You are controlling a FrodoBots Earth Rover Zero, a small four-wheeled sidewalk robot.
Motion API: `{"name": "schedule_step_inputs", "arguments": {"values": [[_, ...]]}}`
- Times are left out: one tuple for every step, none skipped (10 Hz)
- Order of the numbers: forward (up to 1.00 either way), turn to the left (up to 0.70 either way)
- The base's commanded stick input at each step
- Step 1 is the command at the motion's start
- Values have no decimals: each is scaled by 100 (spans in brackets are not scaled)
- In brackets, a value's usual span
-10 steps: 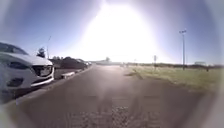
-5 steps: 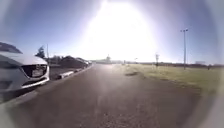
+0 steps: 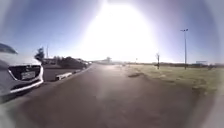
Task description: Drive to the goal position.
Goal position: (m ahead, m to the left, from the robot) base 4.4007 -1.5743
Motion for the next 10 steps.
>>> {"name": "schedule_step_inputs", "arguments": {"values": [[70, 0], [70, 0], [70, 0], [70, 0], [70, 0], [70, 0], [70, 0], [70, 0], [70, 0], [70, 0]]}}
